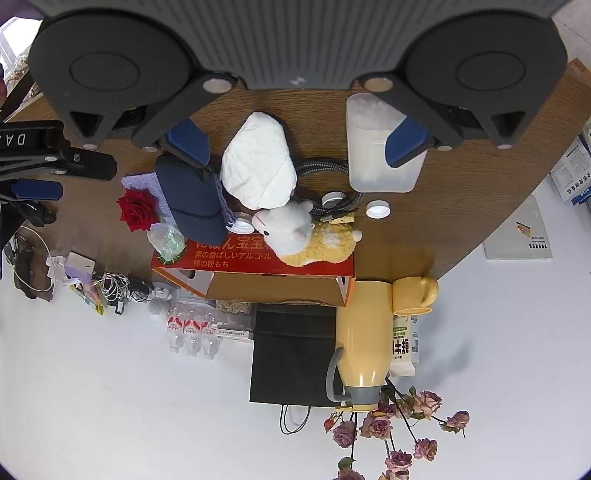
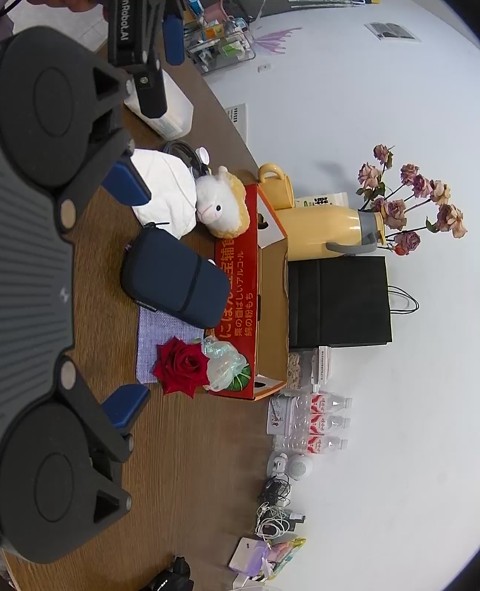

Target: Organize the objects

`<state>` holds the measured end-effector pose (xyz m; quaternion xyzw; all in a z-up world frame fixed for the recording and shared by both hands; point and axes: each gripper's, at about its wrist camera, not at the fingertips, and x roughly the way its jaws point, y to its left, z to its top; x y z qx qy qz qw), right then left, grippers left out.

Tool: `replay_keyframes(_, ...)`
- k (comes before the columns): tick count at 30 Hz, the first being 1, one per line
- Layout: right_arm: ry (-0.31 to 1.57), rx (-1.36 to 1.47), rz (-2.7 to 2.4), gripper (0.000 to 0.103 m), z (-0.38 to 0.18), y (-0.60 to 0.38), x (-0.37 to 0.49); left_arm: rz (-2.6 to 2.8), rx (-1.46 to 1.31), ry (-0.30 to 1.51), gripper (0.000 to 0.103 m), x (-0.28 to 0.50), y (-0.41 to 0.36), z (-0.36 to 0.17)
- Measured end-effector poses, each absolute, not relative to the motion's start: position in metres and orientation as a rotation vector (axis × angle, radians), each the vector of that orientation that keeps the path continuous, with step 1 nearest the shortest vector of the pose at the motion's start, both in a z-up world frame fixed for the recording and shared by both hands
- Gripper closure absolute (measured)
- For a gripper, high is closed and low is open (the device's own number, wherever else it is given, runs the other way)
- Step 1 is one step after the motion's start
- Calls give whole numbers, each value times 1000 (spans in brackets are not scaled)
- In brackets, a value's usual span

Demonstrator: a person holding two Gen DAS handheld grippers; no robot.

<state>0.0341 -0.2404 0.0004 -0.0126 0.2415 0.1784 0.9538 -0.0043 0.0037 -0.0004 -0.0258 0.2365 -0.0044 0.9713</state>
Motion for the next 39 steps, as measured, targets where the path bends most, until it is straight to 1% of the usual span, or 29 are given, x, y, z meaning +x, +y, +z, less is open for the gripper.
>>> replay_keyframes(39,488,-29,362,0,-1,-241,33,-7,-54,471,0,-4,2,-4)
